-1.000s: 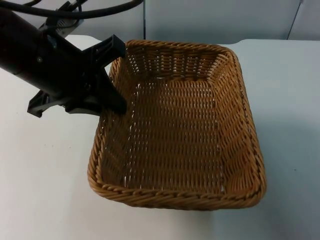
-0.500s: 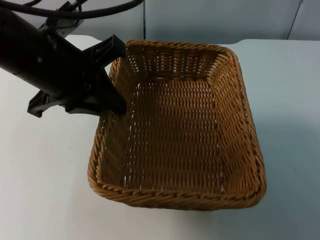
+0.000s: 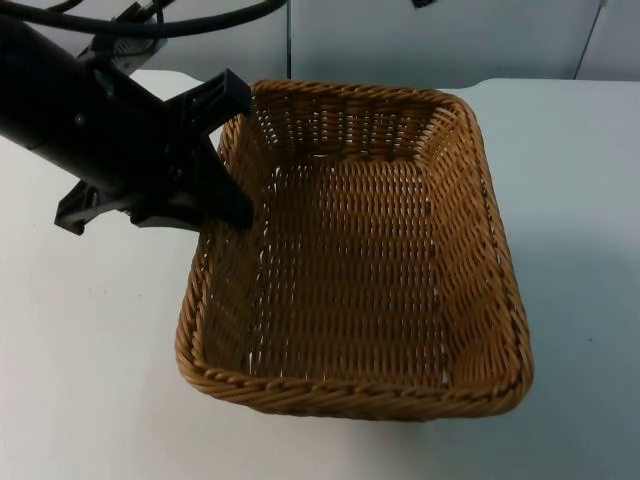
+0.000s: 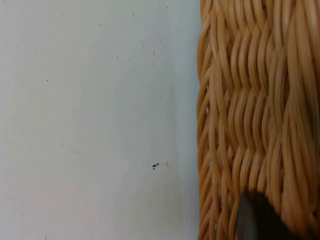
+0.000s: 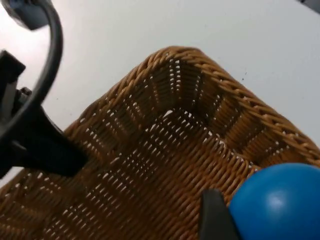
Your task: Pick up the basket with the left hand and place the ball into the basket with the right hand.
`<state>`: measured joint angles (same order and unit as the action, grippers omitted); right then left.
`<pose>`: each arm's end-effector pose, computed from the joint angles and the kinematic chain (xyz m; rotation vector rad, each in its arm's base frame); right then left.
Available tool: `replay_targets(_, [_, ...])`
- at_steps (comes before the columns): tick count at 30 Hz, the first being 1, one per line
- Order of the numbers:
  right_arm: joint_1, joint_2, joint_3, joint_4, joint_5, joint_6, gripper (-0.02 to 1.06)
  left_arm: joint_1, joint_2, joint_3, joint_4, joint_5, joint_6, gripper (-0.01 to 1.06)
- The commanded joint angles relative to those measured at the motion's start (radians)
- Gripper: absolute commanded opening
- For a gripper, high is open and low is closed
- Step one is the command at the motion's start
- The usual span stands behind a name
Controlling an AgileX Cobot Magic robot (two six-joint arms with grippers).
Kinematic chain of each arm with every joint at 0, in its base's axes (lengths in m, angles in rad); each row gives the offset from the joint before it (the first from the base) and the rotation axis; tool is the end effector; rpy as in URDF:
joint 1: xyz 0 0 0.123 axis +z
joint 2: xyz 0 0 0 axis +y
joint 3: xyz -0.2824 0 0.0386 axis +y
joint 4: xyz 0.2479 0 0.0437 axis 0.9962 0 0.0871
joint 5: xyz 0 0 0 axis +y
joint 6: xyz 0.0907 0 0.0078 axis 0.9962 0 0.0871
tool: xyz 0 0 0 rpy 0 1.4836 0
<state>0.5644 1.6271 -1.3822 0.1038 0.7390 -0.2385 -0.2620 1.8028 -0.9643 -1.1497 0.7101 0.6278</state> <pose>0.3027 0.1992 0.3142 -0.9090 2.3072 0.2594 0.3091 -0.1390 0.1690 0.0192 2.7137 -1.0612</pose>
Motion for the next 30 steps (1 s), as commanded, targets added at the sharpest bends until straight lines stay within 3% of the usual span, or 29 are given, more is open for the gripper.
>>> replay_targets(1, [0.005, 0.044, -0.01, 0.008, 0.005, -0.005, 0.0, -0.002, -0.015, 0.0, -0.023, 0.016, 0.001, 0.0])
replay_targets(6, [0.005, 0.12, -0.01, 0.045, -0.005, -0.03, 0.0, -0.002, -0.015, 0.0, -0.023, 0.014, 0.001, 0.0])
replay_targets(12, [0.005, 0.203, -0.01, 0.162, -0.021, -0.108, 0.0, -0.002, -0.015, 0.0, -0.023, 0.014, 0.001, 0.0])
replay_targets(30, [0.005, 0.336, -0.01, 0.164, -0.056, -0.105, 0.0, -0.002, -0.015, 0.0, -0.021, 0.008, 0.001, 0.0])
